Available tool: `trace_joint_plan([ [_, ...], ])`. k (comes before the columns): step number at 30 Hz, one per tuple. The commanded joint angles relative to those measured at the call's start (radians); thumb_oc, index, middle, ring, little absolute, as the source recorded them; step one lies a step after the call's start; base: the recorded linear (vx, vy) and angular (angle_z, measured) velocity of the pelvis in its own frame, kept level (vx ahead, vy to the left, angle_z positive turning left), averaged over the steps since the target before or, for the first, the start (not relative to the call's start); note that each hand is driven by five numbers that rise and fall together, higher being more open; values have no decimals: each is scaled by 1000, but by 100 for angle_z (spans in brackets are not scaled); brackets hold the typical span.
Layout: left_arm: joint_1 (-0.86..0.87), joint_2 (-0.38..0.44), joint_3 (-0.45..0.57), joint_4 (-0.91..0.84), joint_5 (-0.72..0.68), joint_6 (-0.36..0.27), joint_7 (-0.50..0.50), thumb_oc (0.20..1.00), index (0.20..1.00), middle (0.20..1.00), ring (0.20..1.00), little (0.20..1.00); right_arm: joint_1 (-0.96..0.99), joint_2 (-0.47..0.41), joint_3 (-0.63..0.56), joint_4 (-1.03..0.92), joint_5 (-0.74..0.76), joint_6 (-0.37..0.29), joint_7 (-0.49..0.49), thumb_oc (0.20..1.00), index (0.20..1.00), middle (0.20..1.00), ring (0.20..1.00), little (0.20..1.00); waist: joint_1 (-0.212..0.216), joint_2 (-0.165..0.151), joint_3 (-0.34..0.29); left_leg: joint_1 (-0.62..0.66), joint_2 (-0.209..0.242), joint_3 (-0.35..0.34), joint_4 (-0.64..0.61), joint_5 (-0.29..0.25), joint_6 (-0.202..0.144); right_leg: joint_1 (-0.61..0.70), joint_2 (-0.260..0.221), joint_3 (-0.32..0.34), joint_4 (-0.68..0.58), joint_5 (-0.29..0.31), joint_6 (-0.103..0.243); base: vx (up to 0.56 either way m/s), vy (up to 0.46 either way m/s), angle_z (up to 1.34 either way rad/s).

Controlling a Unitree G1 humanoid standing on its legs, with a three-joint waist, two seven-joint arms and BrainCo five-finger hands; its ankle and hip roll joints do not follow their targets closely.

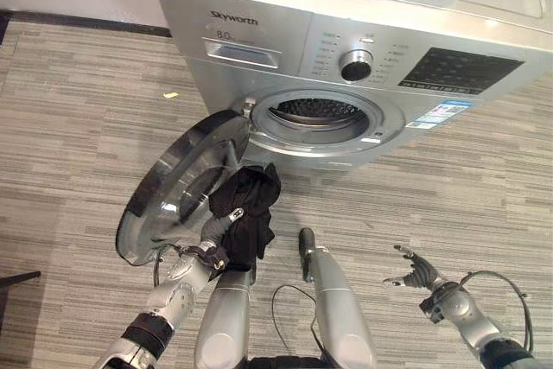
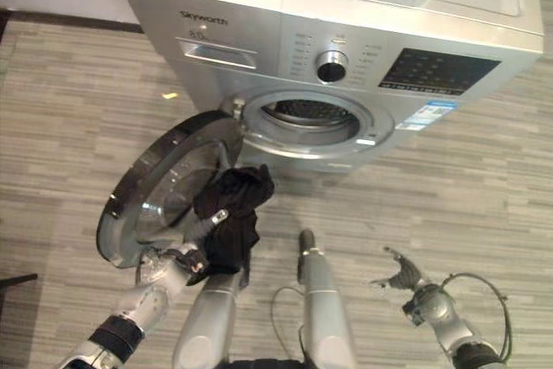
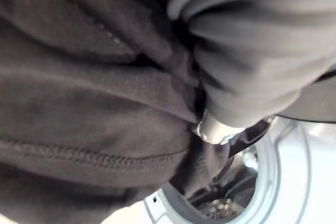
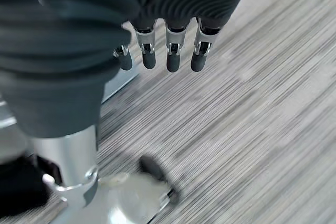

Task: Grab the laundry basket,head to the washer,open it,put in the laundry and shut it.

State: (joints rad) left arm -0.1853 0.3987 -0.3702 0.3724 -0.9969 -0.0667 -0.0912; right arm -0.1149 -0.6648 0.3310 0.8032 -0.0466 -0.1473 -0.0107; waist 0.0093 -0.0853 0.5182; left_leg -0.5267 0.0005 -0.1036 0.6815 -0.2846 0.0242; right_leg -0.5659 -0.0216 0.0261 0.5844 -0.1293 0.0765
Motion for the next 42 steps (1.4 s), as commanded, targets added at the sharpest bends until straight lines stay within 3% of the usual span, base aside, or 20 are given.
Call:
trace_joint_plan([
  [1,15,-8,-6,-74,7,-60,-22,200,200,200,200,200,16,-107,-9,31,29,-10,10,1000,1000,1000,1000,1000,-2,-20,-81,3,33,22,84,-44,34,5,44,-21,-161,102,15,-21,-54,-19],
  [11,-111,-62,-21,2,17,-75,50,200,200,200,200,200,-34,-183,-76,114,108,9,-26,1000,1000,1000,1000,1000,-34,-11,-52,-129,16,2,185,-75,42,-126,30,-50,-37,52,-2,-12,-16,-2],
  [12,-170,-80,-26,44,27,-79,79,200,200,200,200,200,-53,-187,-72,123,132,15,-34,1000,1000,1000,1000,1000,-35,1,-39,-144,20,-8,221,-121,48,-143,38,-59,6,15,1,80,12,17],
  [14,-231,-97,-26,101,35,-82,107,200,200,200,200,200,-68,-188,-71,117,161,18,-40,1000,1000,1000,1000,1000,-44,3,-28,-179,15,-12,245,-125,51,-172,37,-71,26,9,-3,44,6,10],
  [22,-453,-123,92,354,-47,-95,204,200,200,200,200,200,-116,-158,-29,74,232,19,-53,1000,1000,1000,1000,1000,-67,-8,1,-286,16,-11,361,-160,52,-268,46,-106,126,-36,-12,19,11,-1],
  [24,-537,-106,127,444,-88,-85,216,200,200,200,200,200,-134,-152,-8,86,245,25,-53,1000,1000,1000,1000,1000,-74,-14,1,-312,19,-15,389,-172,54,-288,49,-116,148,-48,-12,50,27,-3],
  [26,-713,-24,180,607,-127,-68,242,200,200,200,200,200,-176,-143,36,122,259,35,-55,1000,1000,1000,1000,1000,-90,-24,1,-362,21,-22,431,-191,64,-330,51,-131,181,-55,-6,67,42,-2],
  [27,-717,-23,180,612,-128,-68,239,200,200,200,200,200,-179,-142,37,124,259,35,-55,1000,1000,1000,1000,1000,-91,-25,1,-364,21,-22,432,-192,64,-332,51,-131,182,-56,-6,77,48,-6],
  [30,-904,91,201,710,-146,-67,270,200,200,200,200,200,-150,-94,27,112,312,29,-60,1000,1000,1000,1000,1000,-113,-36,1,-394,25,-22,447,-197,73,-360,56,-140,186,-57,-5,112,44,-5],
  [33,-1072,179,159,683,-175,-109,294,200,200,200,200,200,-52,-53,-9,61,312,20,-69,1000,1000,1000,1000,1000,-120,-30,-9,-413,27,-23,461,-200,76,-385,70,-140,187,-58,-10,135,2,-6],
  [38,-1254,235,55,637,-226,-144,277,200,200,200,200,200,37,-64,-38,30,302,21,-62,1000,1000,1000,1000,1000,-108,-18,-32,-447,27,-26,482,-205,79,-410,75,-144,181,-52,-8,57,-17,-4],
  [42,-1315,211,-17,558,-262,-164,245,200,200,200,200,200,80,-82,-67,3,301,23,-60,1000,1000,1000,1000,1000,-94,6,-35,-455,16,-27,480,-197,78,-426,64,-151,188,-51,-6,44,-7,2],
])
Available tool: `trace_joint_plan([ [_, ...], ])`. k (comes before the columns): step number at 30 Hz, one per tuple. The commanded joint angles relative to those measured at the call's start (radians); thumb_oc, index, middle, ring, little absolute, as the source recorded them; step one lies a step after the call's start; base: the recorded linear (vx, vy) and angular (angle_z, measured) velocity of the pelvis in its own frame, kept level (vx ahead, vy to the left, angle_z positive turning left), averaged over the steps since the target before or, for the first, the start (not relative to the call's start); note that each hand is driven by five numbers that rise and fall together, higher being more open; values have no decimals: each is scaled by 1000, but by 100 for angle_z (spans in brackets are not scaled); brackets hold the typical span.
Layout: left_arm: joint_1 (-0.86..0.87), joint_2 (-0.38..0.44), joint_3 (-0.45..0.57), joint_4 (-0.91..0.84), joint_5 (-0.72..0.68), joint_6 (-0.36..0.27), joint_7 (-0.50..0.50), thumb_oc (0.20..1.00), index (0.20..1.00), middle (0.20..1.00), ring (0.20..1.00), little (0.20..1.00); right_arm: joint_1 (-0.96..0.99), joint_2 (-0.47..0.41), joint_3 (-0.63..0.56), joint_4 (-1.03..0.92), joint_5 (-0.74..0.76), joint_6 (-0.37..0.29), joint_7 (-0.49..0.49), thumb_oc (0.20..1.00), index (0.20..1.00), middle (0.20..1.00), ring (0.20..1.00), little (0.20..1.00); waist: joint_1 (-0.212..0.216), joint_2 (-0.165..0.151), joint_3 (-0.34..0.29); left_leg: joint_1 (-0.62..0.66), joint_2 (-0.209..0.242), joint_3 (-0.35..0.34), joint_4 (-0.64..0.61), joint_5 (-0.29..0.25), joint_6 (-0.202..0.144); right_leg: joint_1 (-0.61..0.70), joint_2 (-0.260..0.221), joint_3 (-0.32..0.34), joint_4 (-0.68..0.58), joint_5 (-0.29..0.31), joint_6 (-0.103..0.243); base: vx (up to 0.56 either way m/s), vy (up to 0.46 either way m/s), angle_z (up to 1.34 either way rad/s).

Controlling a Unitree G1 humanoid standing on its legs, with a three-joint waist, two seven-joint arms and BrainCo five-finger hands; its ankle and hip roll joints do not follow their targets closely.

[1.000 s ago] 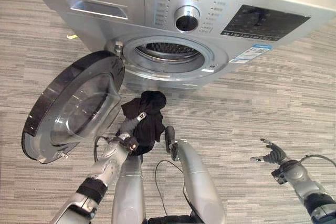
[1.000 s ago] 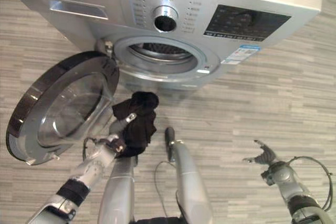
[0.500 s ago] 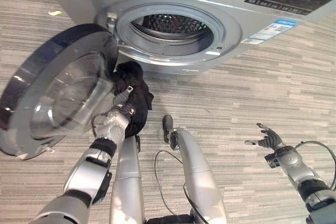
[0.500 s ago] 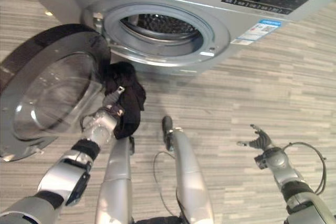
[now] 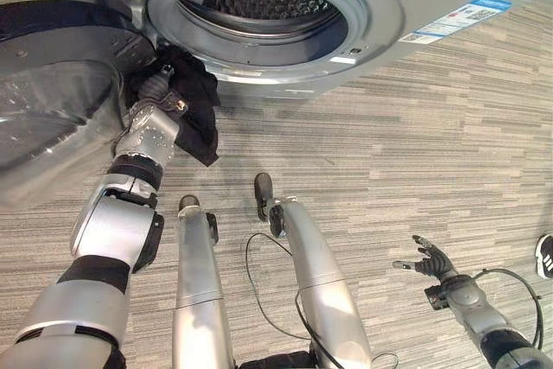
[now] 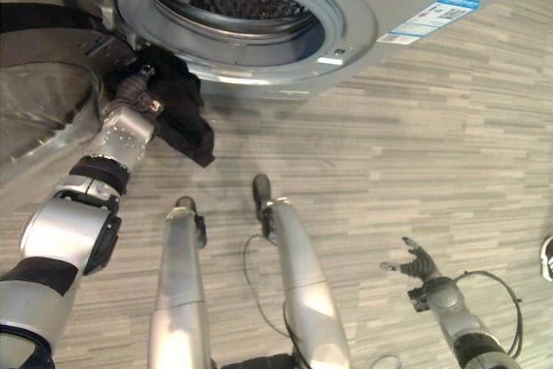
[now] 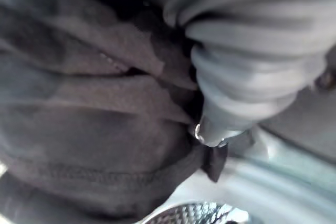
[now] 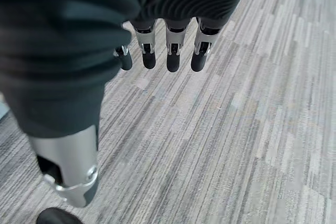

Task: Grab the laundry basket,head to the washer,open it,put in the laundry and shut it.

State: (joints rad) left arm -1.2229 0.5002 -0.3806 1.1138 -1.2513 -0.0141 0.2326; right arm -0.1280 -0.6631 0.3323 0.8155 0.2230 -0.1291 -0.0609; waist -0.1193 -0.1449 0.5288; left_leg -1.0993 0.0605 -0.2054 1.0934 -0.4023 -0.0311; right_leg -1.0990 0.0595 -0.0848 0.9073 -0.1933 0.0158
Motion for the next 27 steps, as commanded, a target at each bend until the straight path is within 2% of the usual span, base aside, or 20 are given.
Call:
trace_joint_plan([
  [1,-277,92,-9,-197,-20,-223,-81,200,200,200,200,200,99,-87,-70,-18,29,6,-9,1000,1000,1000,1000,1000,38,68,-44,119,-47,75,68,-77,134,106,-18,-40,-133,13,54,11,2,9],
  [6,-190,-32,1,-353,-55,-292,-55,200,200,200,200,200,109,-100,-83,-66,22,5,-18,1000,1000,1000,1000,1000,56,81,-35,130,-60,85,55,-70,133,103,-31,-31,-124,14,50,0,1,3],
  [11,-96,-146,-14,-378,-22,-285,-26,200,200,200,200,200,94,-91,-54,-72,13,5,-27,1000,1000,1000,1000,1000,61,86,-10,149,-69,92,48,-58,128,114,-36,-24,-113,10,40,-20,-27,7],
  [14,-90,-159,-24,-375,-7,-275,-33,200,200,200,200,200,88,-93,-43,-70,15,3,-29,1000,1000,1000,1000,1000,56,86,-10,158,-72,92,30,-48,120,123,-41,-22,-125,11,35,-17,-39,0],
  [20,-196,-166,-38,-395,-31,-302,-33,200,200,200,200,200,61,-117,-49,-46,36,-2,-37,1000,1000,1000,1000,1000,46,77,-10,157,-70,96,-3,-22,108,136,-40,-13,-175,37,38,-33,-29,5],
  [25,-256,-103,-26,-322,-31,-300,-29,200,200,200,200,200,51,-113,-38,0,45,-6,-34,1000,1000,1000,1000,1000,35,80,-14,117,-57,109,17,-36,116,101,-35,-4,-173,46,46,-2,38,-9],
  [27,-253,-68,-16,-251,2,-271,-34,200,200,200,200,200,54,-106,-41,7,49,-10,-34,1000,1000,1000,1000,1000,31,78,-15,76,-45,115,61,-55,129,62,-24,-6,-154,49,51,26,57,-11],
])
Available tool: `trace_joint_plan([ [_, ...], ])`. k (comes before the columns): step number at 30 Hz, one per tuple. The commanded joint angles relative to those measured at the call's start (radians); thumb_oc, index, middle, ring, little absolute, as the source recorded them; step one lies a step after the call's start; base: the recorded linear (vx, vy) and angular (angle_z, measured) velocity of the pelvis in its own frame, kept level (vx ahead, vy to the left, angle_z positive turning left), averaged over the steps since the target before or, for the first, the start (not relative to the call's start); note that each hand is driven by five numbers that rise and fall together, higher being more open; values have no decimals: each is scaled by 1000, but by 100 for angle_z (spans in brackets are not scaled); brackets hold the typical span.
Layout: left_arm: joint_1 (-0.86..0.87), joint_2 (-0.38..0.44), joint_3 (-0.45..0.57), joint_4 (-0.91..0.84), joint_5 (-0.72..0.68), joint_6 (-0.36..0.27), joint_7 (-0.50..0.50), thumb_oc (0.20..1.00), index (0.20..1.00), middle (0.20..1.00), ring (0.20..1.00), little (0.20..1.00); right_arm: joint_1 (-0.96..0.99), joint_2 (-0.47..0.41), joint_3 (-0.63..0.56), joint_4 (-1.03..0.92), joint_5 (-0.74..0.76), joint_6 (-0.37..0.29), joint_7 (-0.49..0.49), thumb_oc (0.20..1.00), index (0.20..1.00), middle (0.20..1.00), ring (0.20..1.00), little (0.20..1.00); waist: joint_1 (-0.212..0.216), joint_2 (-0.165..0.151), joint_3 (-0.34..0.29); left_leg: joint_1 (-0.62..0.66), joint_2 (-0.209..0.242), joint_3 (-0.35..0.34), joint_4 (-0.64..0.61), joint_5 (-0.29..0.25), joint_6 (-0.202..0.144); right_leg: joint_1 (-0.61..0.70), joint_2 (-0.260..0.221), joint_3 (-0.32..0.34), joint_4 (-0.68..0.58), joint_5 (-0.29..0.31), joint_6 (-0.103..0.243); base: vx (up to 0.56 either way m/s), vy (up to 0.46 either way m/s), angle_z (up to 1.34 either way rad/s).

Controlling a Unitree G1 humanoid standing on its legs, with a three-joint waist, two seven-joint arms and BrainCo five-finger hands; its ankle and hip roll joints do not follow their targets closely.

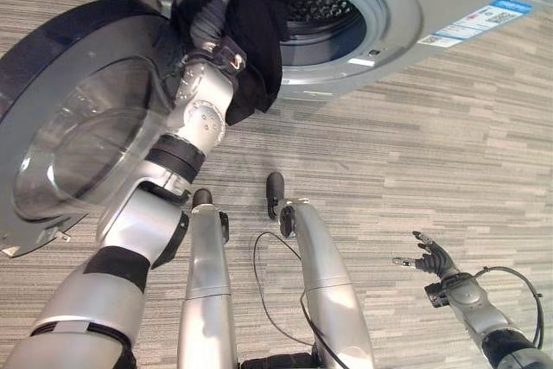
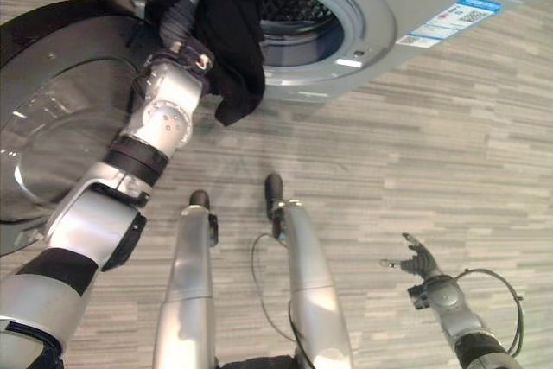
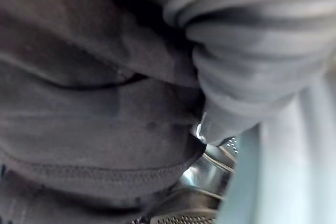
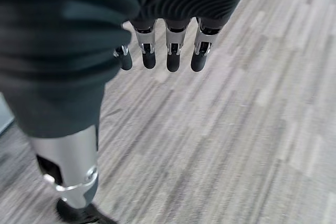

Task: Grab the laundry basket,head to the washer,open it,put in the laundry and shut it.

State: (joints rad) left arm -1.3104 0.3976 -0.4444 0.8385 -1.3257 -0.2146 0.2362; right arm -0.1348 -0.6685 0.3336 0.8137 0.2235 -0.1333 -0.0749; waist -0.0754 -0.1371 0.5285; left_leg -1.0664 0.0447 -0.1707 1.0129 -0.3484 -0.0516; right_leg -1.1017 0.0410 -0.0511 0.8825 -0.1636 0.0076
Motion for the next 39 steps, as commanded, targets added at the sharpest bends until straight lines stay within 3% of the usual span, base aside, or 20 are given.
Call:
trace_joint_plan([
  [1,-162,40,53,45,89,-65,-35,200,200,200,200,200,60,-98,-43,7,49,-9,-22,1000,1000,1000,1000,1000,-16,69,-16,28,-24,82,156,-116,153,50,-2,-40,-121,21,60,22,36,-23],
  [6,-136,72,69,126,167,-39,-31,200,200,200,200,200,41,-79,-54,-10,56,-27,-52,1000,1000,1000,1000,1000,-39,58,-9,-29,3,97,200,-144,166,-4,14,-35,-111,37,69,9,96,-26],
  [10,-92,136,130,203,250,-51,28,200,200,200,200,200,58,-69,-42,-79,-17,-56,-120,1000,1000,1000,1000,1000,-68,25,-8,-116,49,115,286,-181,187,-109,66,-11,-93,72,86,10,174,-55],
  [16,-115,164,138,185,266,-88,74,200,200,200,200,200,107,-55,-45,-55,-19,-74,-149,1000,1000,1000,1000,1000,-86,12,-8,-160,62,118,335,-193,190,-164,75,-21,-66,77,79,31,35,-27],
  [19,-303,215,8,89,192,-134,42,200,200,200,200,200,149,-68,-59,-66,27,-77,-125,1000,1000,1000,1000,1000,-84,27,-9,-146,40,120,307,-177,188,-150,69,-15,-92,92,82,28,-41,4],
  [22,-390,232,-9,-46,122,-227,38,200,200,200,200,200,197,-95,-91,-96,19,-68,-113,1000,1000,1000,1000,1000,-80,46,-9,-130,25,122,285,-166,182,-141,52,-11,-85,86,75,11,-38,17],
  [27,-435,222,-35,-168,160,-337,122,200,200,200,200,200,186,-127,-110,-96,17,-52,-123,1000,1000,1000,1000,1000,-48,62,-9,-135,12,115,284,-160,177,-135,38,-12,-86,89,71,-7,-54,11],
  [29,-402,203,-22,-137,163,-326,135,200,200,200,200,200,157,-130,-97,-97,21,-59,-128,1000,1000,1000,1000,1000,-35,63,-9,-146,11,109,293,-166,184,-141,39,-14,-81,87,70,-7,-31,9],
  [32,-296,150,21,-11,128,-247,98,200,200,200,200,200,135,-121,-88,-113,28,-76,-141,1000,1000,1000,1000,1000,-33,62,-8,-193,6,101,335,-172,193,-182,36,-16,-52,78,66,3,-1,4],
  [33,-295,150,23,-12,128,-246,98,200,200,200,200,200,135,-121,-88,-113,28,-76,-142,1000,1000,1000,1000,1000,-33,63,-9,-194,6,100,337,-172,193,-183,36,-17,-50,77,66,13,1,4],
  [34,-238,107,32,36,154,-195,78,200,200,200,200,200,131,-108,-77,-116,25,-82,-148,1000,1000,1000,1000,1000,-41,61,-8,-215,3,96,348,-174,198,-204,33,-23,-37,74,64,6,4,4],
  [35,-235,107,34,33,156,-194,79,294,294,294,294,294,131,-108,-76,-115,24,-83,-148,1000,1000,1000,1000,1000,-42,62,-8,-216,2,95,350,-174,198,-205,32,-24,-35,73,64,13,0,5],
  [36,-187,73,39,67,197,-163,78,1000,1000,1000,1000,1000,125,-98,-62,-118,17,-88,-152,1000,1000,1000,1000,1000,-46,60,-8,-228,0,95,355,-174,199,-219,31,-25,-26,71,61,0,0,0],
  [37,-185,72,40,65,200,-162,80,1000,1000,1000,1000,1000,125,-98,-61,-118,17,-88,-153,1000,1000,1000,1000,1000,-46,61,-8,-228,-1,95,356,-175,199,-220,31,-26,-25,70,61,9,8,5],
  [39,-124,83,-29,174,395,-54,49,1000,1000,1000,1000,1000,115,-77,-33,-90,18,-102,-155,1000,1000,1000,1000,1000,-52,66,-8,-256,-5,94,373,-173,203,-249,26,-29,-9,69,55,2,28,7],
])
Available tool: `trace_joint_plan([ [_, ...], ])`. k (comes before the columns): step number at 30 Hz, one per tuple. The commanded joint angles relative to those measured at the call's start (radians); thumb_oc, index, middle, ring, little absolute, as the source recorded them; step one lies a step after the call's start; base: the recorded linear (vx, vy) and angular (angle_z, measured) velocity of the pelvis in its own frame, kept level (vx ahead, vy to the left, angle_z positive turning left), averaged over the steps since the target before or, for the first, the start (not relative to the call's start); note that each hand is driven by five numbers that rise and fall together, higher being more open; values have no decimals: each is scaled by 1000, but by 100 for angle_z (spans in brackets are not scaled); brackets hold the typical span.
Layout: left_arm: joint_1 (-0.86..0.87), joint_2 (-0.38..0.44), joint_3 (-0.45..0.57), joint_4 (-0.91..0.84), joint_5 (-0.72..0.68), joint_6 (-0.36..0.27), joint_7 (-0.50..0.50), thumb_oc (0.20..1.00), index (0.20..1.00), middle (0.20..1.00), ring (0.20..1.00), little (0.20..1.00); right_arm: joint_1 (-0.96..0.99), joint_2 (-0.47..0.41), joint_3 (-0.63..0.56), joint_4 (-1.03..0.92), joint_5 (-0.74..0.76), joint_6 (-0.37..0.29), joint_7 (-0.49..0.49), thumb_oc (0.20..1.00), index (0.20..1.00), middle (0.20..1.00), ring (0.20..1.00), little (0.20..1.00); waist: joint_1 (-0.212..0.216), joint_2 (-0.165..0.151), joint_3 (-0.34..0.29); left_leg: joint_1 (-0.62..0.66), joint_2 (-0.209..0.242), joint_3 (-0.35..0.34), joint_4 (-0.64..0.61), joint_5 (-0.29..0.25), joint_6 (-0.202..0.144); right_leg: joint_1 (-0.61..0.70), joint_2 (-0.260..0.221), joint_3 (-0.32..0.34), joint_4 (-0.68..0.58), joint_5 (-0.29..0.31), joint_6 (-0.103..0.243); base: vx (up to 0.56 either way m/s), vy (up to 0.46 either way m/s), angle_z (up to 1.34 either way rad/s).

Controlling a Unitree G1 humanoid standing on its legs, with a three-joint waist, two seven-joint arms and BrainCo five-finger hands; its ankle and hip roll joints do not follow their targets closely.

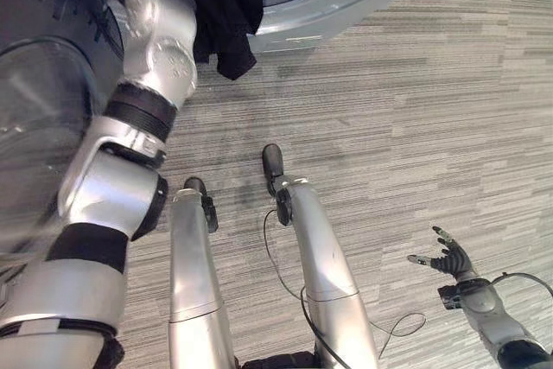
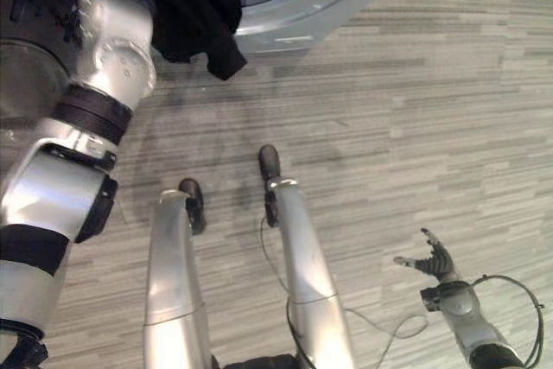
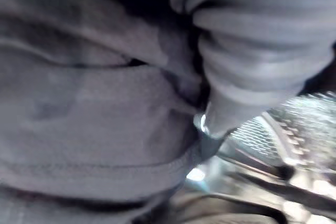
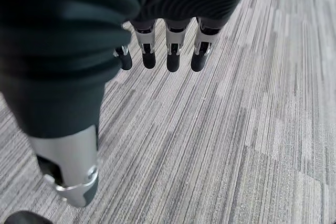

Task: Grab the laundry basket,head to the washer,open it,put in the laundry and shut it.

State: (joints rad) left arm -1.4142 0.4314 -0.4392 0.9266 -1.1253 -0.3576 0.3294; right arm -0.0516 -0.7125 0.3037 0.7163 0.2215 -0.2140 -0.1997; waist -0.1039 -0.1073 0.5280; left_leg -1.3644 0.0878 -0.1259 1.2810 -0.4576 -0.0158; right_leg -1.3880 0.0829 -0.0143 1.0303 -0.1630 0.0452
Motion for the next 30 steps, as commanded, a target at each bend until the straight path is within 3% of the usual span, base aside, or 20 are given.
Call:
trace_joint_plan([
  [1,-21,50,-35,88,194,89,-46,1000,1000,1000,1000,1000,30,-32,-2,9,20,-23,-30,1000,1000,1000,1000,1000,-24,35,-8,41,-48,49,106,-64,167,37,-16,-66,-156,67,17,7,14,4],
  [5,34,47,-130,150,403,167,-102,1000,1000,1000,1000,1000,34,-27,1,10,42,-40,-19,1000,1000,1000,1000,1000,-47,30,-8,21,-50,47,108,-57,171,11,-18,-75,-151,73,17,5,6,2],
  [10,9,19,-134,156,392,162,-96,1000,1000,1000,1000,1000,49,-30,-4,-6,43,-42,-18,1000,1000,1000,1000,1000,-60,28,-8,27,-54,50,93,-50,171,15,-21,-77,-152,70,15,0,1,1],
  [15,-19,78,-158,229,477,200,-121,1000,1000,1000,1000,1000,55,-25,-6,-21,23,-42,-17,1000,1000,1000,1000,1000,-57,49,-8,70,-61,58,48,-35,166,48,-29,-73,-171,70,9,1,-22,-1],
  [24,-96,42,-130,100,239,107,-129,1000,1000,1000,1000,1000,92,-31,-22,-13,27,-33,1,1000,1000,1000,1000,1000,-43,51,-8,141,-61,72,-8,-23,160,114,-26,-54,-210,74,13,-4,-11,1],
  [28,-138,-23,-105,-10,97,56,-135,1000,1000,1000,1000,1000,119,-39,-53,-6,37,-15,1,1000,1000,1000,1000,1000,-41,64,-8,184,-81,65,-41,-8,146,150,-41,-51,-205,63,5,2,-66,6],
  [30,-115,-46,-86,-46,91,38,-120,1000,1000,1000,1000,1000,116,-39,-61,-4,34,-7,-2,1000,1000,1000,1000,1000,-40,69,-8,212,-88,67,-73,-5,142,173,-51,-47,-212,59,1,-14,-44,21],
])
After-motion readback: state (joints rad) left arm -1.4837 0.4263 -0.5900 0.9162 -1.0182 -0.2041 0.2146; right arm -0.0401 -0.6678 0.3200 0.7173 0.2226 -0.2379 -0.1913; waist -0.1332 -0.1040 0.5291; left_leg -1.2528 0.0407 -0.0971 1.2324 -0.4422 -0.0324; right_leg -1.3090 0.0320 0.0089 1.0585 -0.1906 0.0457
